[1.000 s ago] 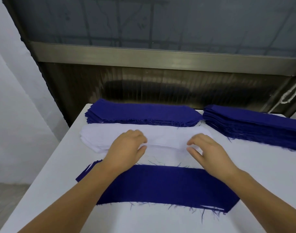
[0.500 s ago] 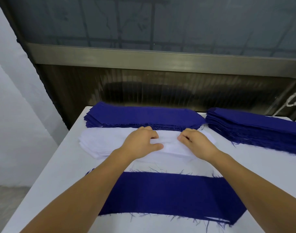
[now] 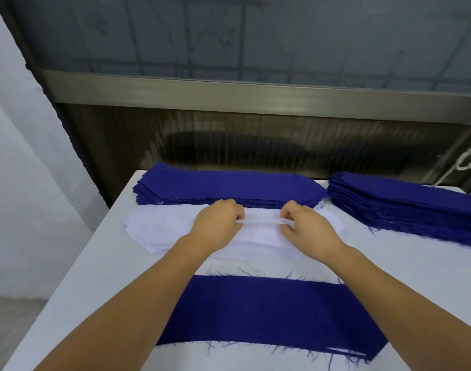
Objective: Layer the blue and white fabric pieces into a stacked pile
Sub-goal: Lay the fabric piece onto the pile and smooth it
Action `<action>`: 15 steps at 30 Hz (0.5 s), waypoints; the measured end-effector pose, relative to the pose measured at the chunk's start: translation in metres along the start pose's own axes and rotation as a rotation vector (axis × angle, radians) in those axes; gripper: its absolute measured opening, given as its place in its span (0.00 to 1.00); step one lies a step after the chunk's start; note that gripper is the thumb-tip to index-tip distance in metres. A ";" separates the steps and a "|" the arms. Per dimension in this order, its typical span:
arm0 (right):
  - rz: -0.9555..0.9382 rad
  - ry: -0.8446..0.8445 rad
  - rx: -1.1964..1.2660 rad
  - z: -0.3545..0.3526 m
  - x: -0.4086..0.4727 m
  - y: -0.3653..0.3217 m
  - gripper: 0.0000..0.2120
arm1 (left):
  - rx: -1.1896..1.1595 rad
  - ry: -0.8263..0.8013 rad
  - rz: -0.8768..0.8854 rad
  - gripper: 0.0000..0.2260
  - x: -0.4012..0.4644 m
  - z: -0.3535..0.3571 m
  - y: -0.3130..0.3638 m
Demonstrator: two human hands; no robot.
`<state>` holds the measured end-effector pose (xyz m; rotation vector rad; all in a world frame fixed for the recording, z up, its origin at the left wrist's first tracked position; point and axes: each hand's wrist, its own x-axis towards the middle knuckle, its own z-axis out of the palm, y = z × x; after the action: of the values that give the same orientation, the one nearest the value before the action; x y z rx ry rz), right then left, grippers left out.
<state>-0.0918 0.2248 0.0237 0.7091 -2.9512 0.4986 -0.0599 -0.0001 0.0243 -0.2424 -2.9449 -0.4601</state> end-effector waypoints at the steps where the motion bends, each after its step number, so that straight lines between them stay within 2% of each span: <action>1: 0.024 0.013 -0.003 -0.002 -0.001 0.004 0.07 | 0.022 0.003 -0.016 0.05 -0.005 -0.004 -0.008; 8: -0.018 0.050 -0.043 -0.017 -0.025 0.027 0.06 | 0.100 0.105 -0.189 0.04 -0.050 -0.042 -0.059; 13: -0.248 0.189 -0.101 -0.020 -0.075 0.035 0.12 | 0.140 0.114 -0.070 0.06 -0.099 -0.049 -0.043; 15: -0.313 0.245 -0.118 -0.018 -0.103 0.042 0.10 | 0.150 0.095 0.005 0.07 -0.124 -0.046 -0.032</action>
<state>-0.0188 0.3099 0.0139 0.9930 -2.5552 0.3529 0.0605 -0.0616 0.0373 -0.2039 -2.8668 -0.2409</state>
